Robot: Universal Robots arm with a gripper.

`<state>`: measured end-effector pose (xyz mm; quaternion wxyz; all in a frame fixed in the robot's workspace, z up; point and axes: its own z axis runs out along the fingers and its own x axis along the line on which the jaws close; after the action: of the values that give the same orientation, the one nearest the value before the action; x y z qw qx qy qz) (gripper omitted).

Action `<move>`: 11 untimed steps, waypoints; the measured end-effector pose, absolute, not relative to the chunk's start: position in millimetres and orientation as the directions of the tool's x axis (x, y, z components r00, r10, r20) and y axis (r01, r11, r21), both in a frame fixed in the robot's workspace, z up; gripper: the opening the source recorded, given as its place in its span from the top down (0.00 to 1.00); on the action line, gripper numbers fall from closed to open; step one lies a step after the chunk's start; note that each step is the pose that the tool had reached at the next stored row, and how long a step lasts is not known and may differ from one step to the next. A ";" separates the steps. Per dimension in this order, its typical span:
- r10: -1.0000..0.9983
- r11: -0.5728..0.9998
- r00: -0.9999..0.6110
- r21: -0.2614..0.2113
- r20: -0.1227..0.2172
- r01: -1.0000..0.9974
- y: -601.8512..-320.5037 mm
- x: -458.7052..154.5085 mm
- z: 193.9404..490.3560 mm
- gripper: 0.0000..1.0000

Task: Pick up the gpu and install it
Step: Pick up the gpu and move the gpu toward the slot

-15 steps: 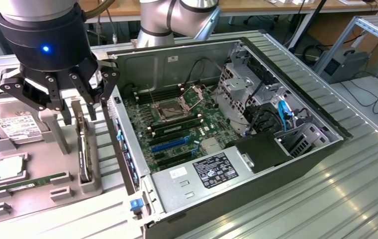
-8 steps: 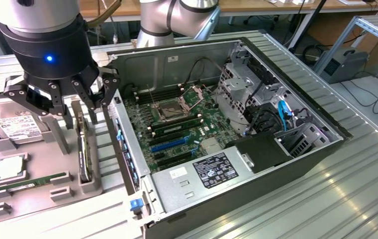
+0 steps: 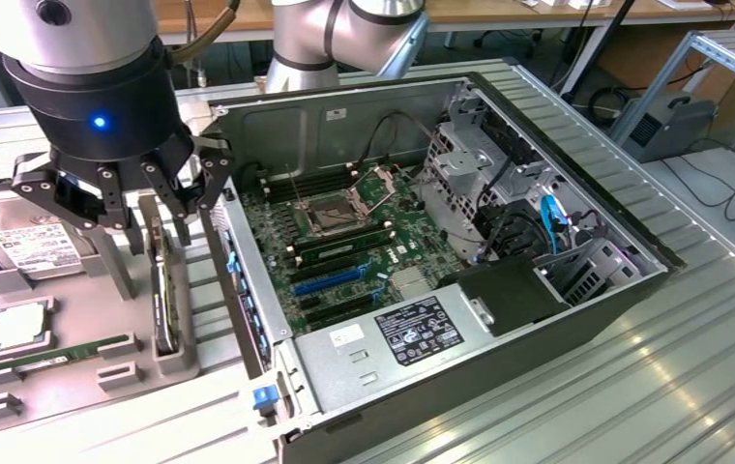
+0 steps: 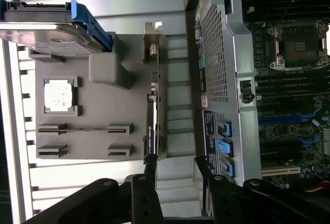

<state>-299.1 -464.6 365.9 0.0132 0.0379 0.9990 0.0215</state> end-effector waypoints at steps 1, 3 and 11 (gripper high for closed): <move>0.076 0.996 -0.997 0.044 -0.025 0.075 -464.6 -299.1 365.7 0.58; 0.076 0.996 -0.997 0.044 -0.025 0.075 -464.6 -299.1 365.3 0.58; 0.076 0.996 -0.997 0.044 -0.025 0.075 -464.6 -299.1 363.6 0.58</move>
<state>-299.1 -464.6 363.6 0.0132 0.0378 0.9990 0.0215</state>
